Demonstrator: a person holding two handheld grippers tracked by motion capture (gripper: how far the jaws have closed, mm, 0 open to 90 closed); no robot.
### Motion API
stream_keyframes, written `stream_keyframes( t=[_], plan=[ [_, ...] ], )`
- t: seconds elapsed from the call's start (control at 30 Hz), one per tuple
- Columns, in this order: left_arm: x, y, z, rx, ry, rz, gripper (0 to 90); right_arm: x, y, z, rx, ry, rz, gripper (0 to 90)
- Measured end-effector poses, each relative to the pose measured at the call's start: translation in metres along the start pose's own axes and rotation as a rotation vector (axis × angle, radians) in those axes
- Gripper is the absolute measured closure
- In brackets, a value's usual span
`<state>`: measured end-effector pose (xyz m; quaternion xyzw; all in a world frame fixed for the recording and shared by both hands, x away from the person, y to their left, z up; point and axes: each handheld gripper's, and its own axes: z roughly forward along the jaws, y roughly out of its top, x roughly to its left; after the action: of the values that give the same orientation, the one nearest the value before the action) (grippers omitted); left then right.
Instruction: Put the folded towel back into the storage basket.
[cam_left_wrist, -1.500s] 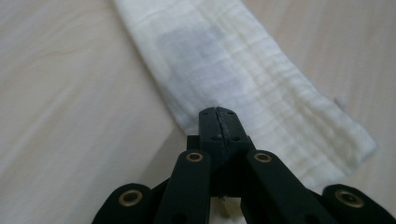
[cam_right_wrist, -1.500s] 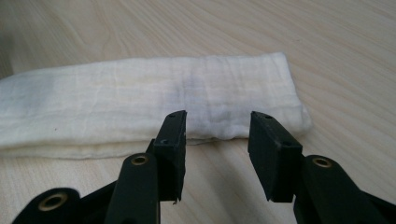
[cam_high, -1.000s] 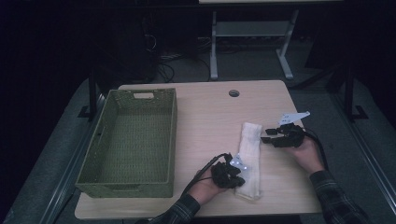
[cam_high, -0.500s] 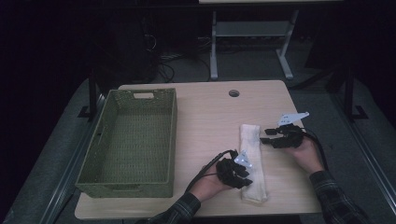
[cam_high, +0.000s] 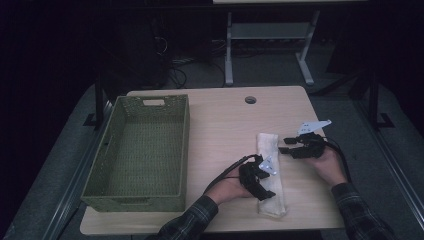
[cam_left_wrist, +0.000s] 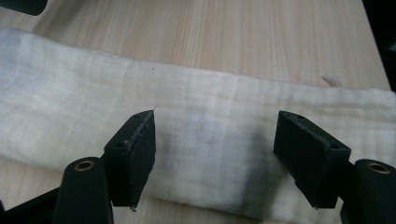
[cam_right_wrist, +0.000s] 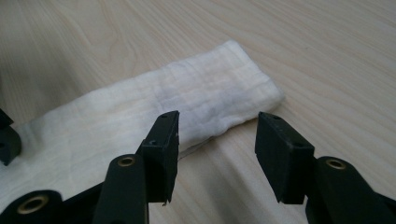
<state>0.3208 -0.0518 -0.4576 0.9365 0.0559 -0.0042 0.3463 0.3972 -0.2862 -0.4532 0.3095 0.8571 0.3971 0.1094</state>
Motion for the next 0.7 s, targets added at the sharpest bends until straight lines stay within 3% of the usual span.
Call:
stream_keyframes(
  t=[0.17, 0.3, 0.5, 0.6, 0.7],
  plan=[
    [-0.002, 0.0, 0.006, 0.032, 0.015, 0.027, 32.0, 0.0, 0.0, 0.0, -0.003, 0.0, 0.002, 49.4],
    [-0.003, -0.002, 0.005, 0.011, 0.021, 0.013, 46.1, 0.001, 0.0, 0.0, -0.006, 0.0, 0.004, 49.4],
    [-0.006, -0.001, 0.001, 0.032, 0.006, 0.019, 75.0, 0.0, 0.0, -0.001, -0.002, -0.003, -0.007, 49.5],
    [-0.008, -0.001, 0.0, 0.036, 0.014, 0.021, 80.0, 0.0, 0.0, 0.0, -0.002, 0.0, -0.013, 49.4],
    [-0.01, -0.004, -0.004, 0.026, -0.001, -0.005, 81.1, 0.001, 0.001, -0.001, -0.001, 0.008, -0.021, 49.5]
  ],
)
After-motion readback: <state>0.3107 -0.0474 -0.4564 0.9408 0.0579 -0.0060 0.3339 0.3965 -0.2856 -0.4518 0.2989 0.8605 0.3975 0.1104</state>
